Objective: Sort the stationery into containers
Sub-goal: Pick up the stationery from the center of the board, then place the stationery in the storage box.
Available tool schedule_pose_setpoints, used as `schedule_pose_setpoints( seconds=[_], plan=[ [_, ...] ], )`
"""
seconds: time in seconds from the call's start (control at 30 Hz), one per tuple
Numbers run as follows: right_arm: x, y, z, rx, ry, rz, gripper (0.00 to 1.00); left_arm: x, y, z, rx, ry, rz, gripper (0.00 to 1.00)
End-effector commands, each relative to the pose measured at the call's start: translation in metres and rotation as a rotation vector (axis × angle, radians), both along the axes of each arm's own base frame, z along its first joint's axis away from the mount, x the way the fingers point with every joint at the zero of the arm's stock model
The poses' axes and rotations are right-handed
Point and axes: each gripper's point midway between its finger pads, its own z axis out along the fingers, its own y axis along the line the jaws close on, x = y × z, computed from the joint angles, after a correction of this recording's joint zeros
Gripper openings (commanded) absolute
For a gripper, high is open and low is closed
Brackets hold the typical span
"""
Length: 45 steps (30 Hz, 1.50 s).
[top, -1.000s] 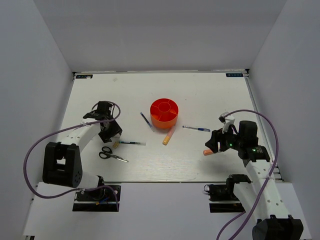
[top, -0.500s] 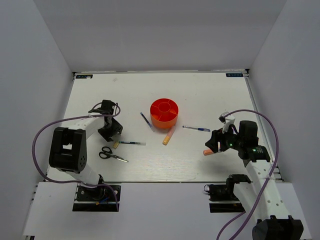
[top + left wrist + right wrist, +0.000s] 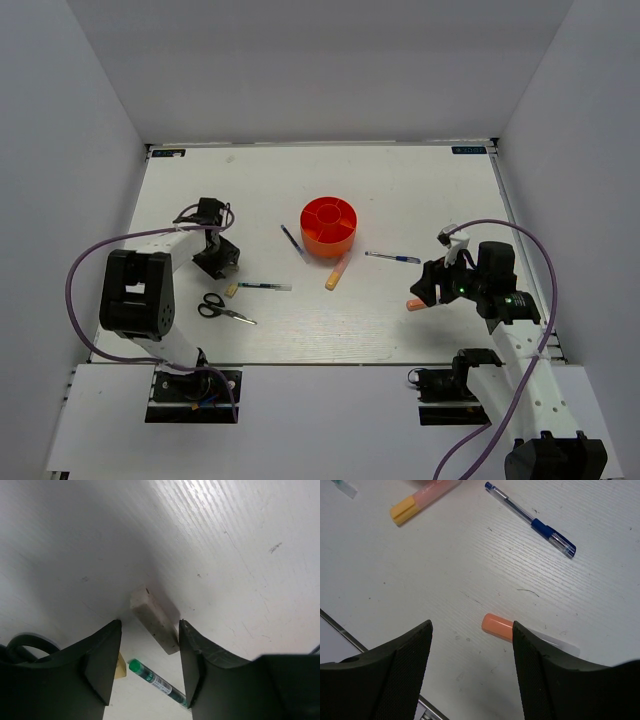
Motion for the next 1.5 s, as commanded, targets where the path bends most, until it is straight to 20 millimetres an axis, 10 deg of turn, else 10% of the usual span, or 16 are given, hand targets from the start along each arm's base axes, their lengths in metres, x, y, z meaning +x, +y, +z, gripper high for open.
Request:
schedule_pose_setpoints(
  seconds=[0.0,0.33,0.47,0.67,0.73,0.8,0.87,1.2,1.47],
  plan=[
    [0.003,0.003,0.017,0.011,-0.044,0.019,0.68,0.003,0.012,-0.006,0.026,0.005,0.047,0.58],
    [0.003,0.003,0.016,0.009,-0.042,0.015,0.68,0.009,0.006,0.005,-0.004,-0.014,-0.013,0.00],
    [0.002,0.004,0.017,0.012,-0.044,0.020,0.68,0.020,-0.017,0.040,-0.021,-0.120,-0.177,0.00],
    [0.003,0.003,0.015,0.007,-0.038,0.016,0.68,0.047,-0.115,0.117,-0.186,-0.409,-0.561,0.00],
    [0.004,0.002,0.014,0.002,-0.038,0.012,0.60,0.058,-0.150,0.142,-0.254,-0.474,-0.692,0.00],
    [0.003,0.001,0.013,-0.001,-0.039,0.014,0.29,0.059,-0.174,0.153,-0.281,-0.482,-0.771,0.00],
    [0.004,0.001,0.013,-0.002,-0.043,0.017,0.08,0.066,-0.189,0.160,-0.284,-0.484,-0.804,0.00],
    [0.003,0.001,0.014,-0.004,-0.047,0.016,0.10,0.078,-0.238,0.156,-0.249,-0.480,-0.851,0.01],
    [0.003,0.002,0.017,0.001,-0.059,0.017,0.13,0.081,-0.238,0.141,-0.183,-0.452,-0.838,0.06]
  ],
)
